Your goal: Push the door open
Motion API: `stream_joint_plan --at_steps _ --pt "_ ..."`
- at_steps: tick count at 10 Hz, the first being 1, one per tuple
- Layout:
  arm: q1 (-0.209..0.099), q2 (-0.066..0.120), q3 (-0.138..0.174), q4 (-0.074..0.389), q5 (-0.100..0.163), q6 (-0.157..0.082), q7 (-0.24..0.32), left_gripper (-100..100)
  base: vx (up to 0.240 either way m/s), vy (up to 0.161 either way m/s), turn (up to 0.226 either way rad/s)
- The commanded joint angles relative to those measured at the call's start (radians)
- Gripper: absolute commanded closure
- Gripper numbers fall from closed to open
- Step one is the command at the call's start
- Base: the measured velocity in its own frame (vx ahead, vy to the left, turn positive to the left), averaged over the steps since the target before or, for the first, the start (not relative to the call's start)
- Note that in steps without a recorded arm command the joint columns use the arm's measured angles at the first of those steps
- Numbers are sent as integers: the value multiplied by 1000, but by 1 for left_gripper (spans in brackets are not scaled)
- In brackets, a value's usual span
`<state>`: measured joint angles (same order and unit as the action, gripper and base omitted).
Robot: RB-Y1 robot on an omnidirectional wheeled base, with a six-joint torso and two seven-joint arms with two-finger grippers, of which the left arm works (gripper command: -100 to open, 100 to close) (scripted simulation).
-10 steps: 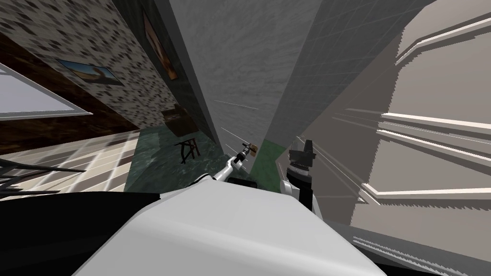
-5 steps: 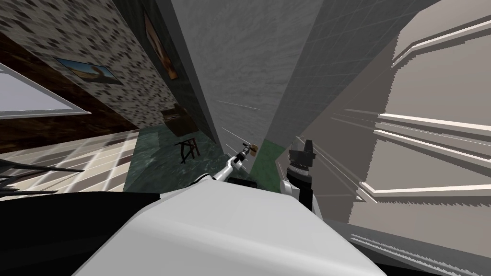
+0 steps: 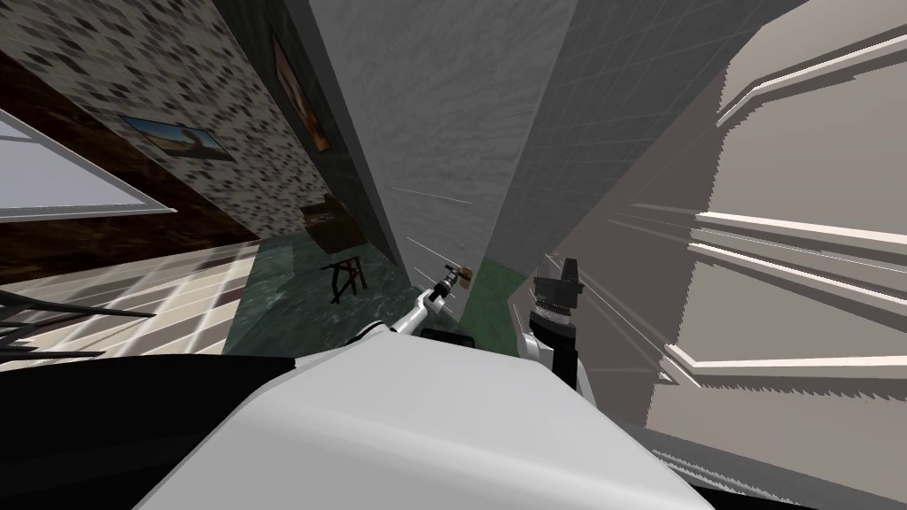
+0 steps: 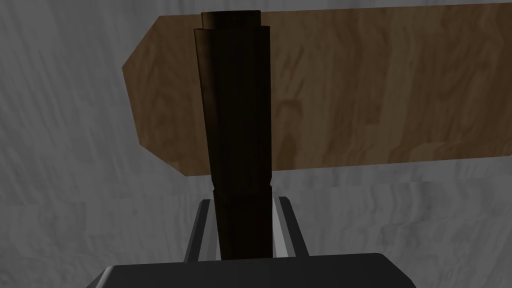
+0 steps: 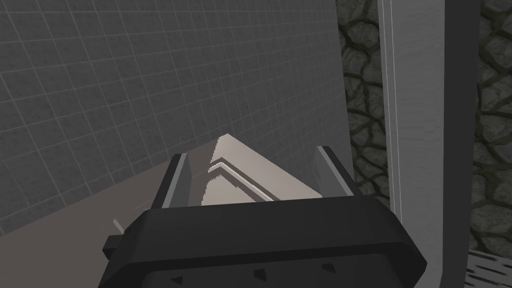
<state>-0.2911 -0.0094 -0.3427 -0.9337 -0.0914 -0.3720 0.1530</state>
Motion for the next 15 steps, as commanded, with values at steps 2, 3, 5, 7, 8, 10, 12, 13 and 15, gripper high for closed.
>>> stream_joint_plan --at_steps 2,3,5,7,8,10,12,13,15 --pt "-13 20 27 0 5 3 -6 100 105 -129 33" --pt "-15 28 42 2 8 4 -10 100 133 -170 71" --pt "-16 36 57 3 11 4 -15 100 131 -149 54" --pt "-18 43 74 5 14 5 -21 100 95 -100 40" --pt "-20 48 91 7 17 5 -26 100 135 -118 102" --pt "-21 52 109 10 20 6 -32 100 126 -127 68" --pt "-24 55 137 13 24 7 -41 100 89 -134 66" --pt "-25 55 146 14 26 7 -44 100 137 -153 83" --pt "-27 54 173 17 31 8 -53 100 115 -134 77"
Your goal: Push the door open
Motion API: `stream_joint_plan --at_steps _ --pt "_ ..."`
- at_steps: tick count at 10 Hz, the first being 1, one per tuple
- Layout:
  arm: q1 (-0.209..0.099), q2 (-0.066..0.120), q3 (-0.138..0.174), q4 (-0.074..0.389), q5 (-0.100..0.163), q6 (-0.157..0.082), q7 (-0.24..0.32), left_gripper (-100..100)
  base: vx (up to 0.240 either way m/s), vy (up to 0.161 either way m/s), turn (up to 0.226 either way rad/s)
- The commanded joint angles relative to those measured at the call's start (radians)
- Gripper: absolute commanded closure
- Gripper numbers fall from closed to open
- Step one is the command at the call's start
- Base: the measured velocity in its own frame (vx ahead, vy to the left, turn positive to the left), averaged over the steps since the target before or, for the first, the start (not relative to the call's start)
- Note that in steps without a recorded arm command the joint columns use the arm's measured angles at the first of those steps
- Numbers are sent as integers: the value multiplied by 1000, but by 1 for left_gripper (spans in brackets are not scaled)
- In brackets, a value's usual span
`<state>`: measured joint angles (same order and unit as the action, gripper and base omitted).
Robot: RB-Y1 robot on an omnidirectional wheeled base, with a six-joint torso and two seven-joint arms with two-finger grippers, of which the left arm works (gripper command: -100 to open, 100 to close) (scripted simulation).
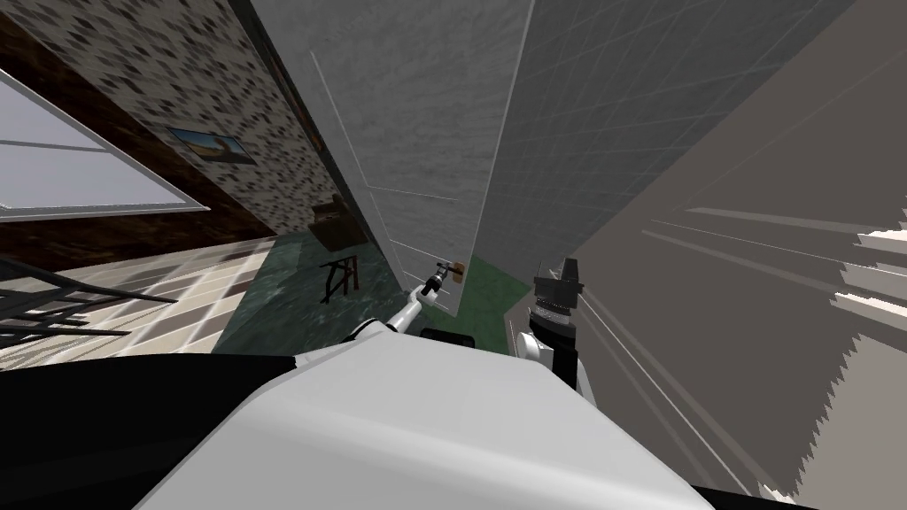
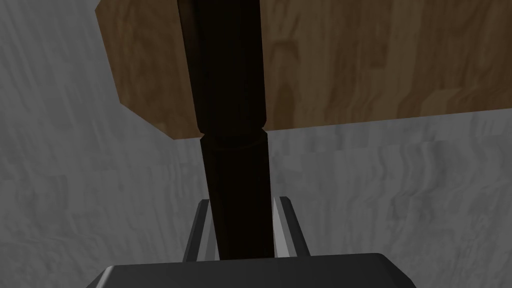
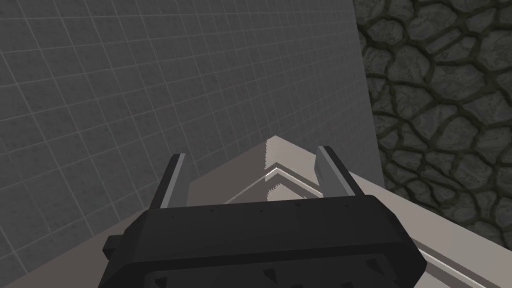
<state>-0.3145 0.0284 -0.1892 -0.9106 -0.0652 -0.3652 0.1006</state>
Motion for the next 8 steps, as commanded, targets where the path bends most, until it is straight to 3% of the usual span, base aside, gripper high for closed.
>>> stream_joint_plan --at_steps 1,8 --pt "-5 15 28 -5 6 1 -4 100 107 -144 78" --pt "-12 -11 105 4 19 3 -29 100 115 -149 77"
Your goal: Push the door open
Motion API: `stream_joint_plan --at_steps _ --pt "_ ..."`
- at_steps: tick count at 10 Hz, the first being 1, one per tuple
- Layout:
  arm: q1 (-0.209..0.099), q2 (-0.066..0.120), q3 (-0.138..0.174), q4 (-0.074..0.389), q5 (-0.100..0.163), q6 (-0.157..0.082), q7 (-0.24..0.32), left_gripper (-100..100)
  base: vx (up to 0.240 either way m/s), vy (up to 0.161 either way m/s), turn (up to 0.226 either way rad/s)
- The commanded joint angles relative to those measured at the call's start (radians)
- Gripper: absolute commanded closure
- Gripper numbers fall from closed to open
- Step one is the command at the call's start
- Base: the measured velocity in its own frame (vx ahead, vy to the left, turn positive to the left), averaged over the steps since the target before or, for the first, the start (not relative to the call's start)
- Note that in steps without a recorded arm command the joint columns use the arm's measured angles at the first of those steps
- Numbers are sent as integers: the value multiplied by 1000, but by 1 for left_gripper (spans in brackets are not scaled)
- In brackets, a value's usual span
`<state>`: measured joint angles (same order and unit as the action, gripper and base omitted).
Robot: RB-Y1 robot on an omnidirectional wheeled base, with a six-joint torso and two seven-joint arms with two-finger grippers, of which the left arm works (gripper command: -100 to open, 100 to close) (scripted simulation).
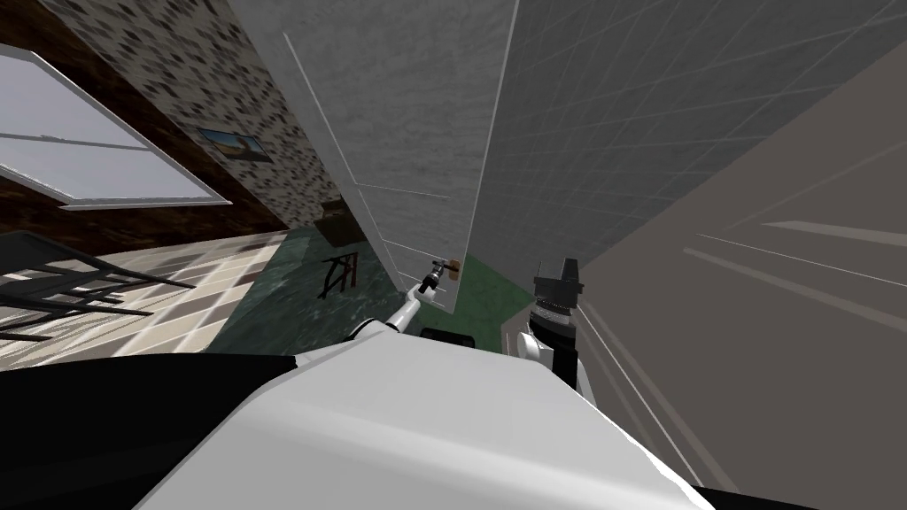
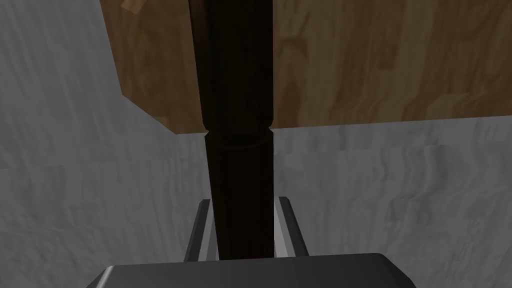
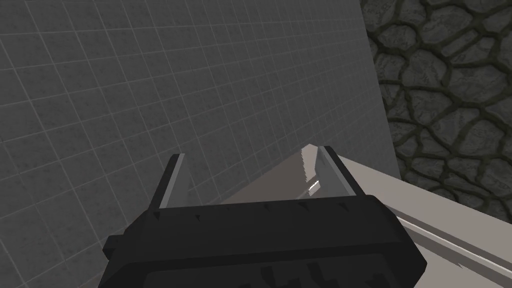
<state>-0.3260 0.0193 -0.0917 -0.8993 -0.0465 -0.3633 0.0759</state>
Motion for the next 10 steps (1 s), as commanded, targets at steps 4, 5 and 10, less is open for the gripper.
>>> stream_joint_plan --at_steps 4,5,10 --pt "0 -13 37 -3 6 4 -11 100 104 -129 73" --pt "2 12 44 -7 16 4 -23 100 138 -3 118" --pt "6 37 48 -13 31 6 -42 100 173 0 86"
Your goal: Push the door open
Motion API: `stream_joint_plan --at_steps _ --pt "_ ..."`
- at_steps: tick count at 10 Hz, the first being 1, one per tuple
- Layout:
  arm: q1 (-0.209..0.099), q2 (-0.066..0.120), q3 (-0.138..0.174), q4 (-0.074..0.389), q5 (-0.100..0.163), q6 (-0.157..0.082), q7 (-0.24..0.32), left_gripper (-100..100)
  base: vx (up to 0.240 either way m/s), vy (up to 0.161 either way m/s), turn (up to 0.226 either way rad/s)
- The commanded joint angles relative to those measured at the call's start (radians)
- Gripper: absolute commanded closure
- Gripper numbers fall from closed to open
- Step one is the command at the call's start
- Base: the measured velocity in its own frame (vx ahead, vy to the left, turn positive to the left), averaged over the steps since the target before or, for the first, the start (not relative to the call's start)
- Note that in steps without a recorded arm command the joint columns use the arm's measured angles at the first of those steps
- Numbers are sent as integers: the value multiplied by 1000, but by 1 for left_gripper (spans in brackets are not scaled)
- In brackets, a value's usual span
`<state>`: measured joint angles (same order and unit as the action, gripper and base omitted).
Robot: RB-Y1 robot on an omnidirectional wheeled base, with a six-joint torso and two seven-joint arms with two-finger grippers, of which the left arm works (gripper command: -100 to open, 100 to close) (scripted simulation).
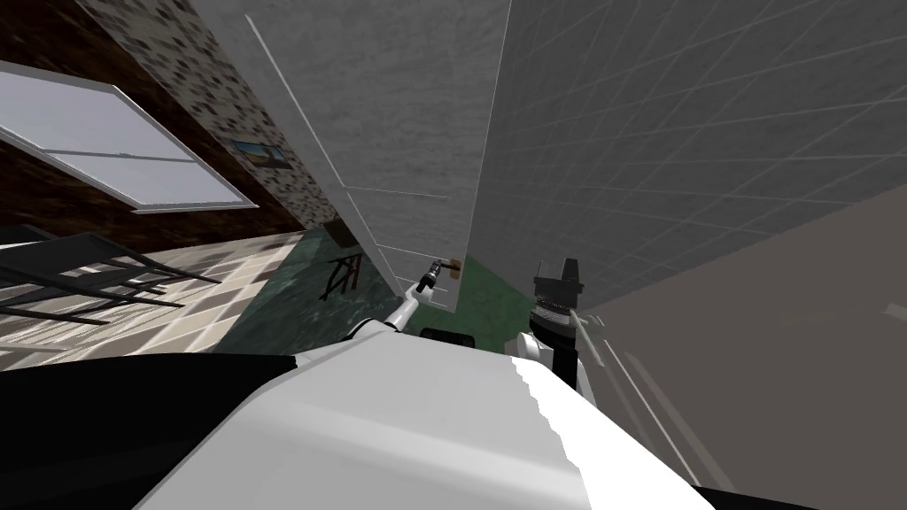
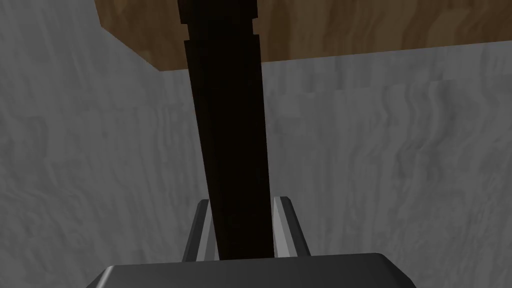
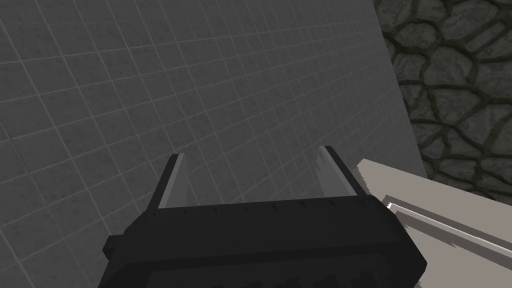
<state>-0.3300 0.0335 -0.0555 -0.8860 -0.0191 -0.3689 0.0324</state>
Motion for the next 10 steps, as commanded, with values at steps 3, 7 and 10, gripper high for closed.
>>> stream_joint_plan --at_steps 3,7,10 --pt "14 41 17 -33 21 13 -21 100 166 3 143" --pt "48 26 -23 -71 73 20 -82 -100 -46 -8 92" --pt "71 -17 -50 -105 118 32 -132 -100 -223 -51 43"
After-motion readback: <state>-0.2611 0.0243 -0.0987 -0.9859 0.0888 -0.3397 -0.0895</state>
